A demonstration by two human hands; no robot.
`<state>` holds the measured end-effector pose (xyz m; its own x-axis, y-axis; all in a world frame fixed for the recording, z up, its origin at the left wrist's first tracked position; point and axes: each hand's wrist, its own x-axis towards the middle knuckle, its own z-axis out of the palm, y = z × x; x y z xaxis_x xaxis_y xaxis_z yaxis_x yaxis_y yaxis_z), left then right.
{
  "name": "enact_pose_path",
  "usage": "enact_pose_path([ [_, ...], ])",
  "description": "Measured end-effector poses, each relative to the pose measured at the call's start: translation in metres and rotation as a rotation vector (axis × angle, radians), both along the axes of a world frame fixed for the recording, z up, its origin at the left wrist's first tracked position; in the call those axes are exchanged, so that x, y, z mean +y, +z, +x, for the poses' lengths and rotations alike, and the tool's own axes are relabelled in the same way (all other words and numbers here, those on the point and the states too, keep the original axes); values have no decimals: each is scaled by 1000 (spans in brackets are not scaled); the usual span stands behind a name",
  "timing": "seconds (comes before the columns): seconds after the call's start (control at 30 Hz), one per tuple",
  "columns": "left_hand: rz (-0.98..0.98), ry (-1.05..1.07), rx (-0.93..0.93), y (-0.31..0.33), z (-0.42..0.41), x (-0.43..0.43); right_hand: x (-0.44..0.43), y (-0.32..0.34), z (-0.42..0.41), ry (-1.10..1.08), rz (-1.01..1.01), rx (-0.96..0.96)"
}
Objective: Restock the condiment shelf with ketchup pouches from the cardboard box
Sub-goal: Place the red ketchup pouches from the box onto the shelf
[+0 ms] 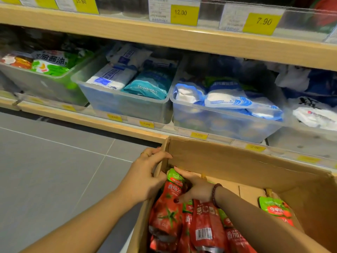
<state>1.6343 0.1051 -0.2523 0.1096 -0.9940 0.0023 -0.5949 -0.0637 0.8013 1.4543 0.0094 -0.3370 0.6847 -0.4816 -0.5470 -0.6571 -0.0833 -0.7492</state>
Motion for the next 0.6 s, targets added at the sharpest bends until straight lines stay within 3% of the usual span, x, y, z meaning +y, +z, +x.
enact_pose_path([
  [0.17, -4, 7, -4, -2, 1, 2, -2, 4, 4, -133, 8, -9],
  [0.47, -4, -17, -29, 2, 0, 2, 0, 42, -20, -370, 31, -348],
  [0.6, 49, -53, -207, 5, 3, 0, 7, 72, -26, -367, -107, -458],
])
